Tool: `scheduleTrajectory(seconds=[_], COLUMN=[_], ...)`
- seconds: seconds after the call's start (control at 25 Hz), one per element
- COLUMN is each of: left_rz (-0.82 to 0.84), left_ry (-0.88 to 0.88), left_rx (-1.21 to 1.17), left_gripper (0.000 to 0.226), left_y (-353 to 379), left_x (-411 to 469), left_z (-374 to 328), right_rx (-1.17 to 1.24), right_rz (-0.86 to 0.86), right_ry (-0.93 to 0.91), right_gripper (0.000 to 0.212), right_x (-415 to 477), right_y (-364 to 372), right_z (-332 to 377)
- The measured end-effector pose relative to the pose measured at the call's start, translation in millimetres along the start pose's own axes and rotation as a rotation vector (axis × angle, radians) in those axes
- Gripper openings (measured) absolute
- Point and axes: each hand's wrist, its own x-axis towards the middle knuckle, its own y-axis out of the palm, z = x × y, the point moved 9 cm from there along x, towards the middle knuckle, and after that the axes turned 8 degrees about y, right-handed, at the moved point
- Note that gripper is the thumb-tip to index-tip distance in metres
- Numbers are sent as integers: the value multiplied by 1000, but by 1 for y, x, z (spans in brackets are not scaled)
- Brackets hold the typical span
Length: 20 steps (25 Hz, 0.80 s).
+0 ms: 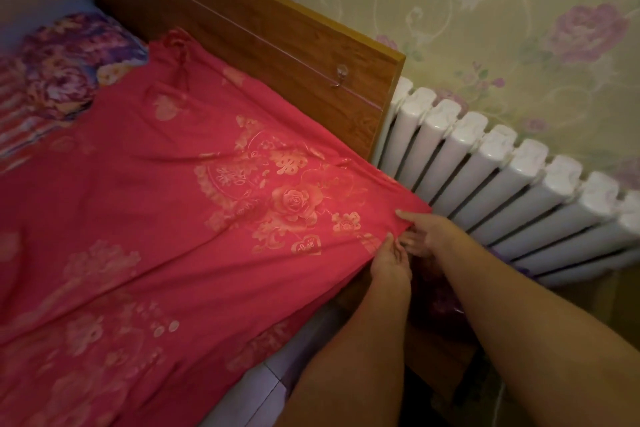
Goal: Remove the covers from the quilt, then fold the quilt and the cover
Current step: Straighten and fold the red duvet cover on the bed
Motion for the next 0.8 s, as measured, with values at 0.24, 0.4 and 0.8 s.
scheduleTrajectory(seconds=[0.24, 0.4, 0.8], left_rz=[3, -125, -210], left_ry=[-62, 52, 157], left_rx=[-23, -144, -349], left_gripper=[8, 42, 11], left_y=[-2, -65, -183], left_x=[10, 30, 43], left_z=[-3, -56, -86], right_rx=[266, 378, 418], right_rz=[-67, -76, -1], right_ry=[-95, -171, -168], right_gripper=[29, 26, 20], right_x=[33, 54, 89], right_y=[-4, -7, -9], right_z=[7, 20, 23])
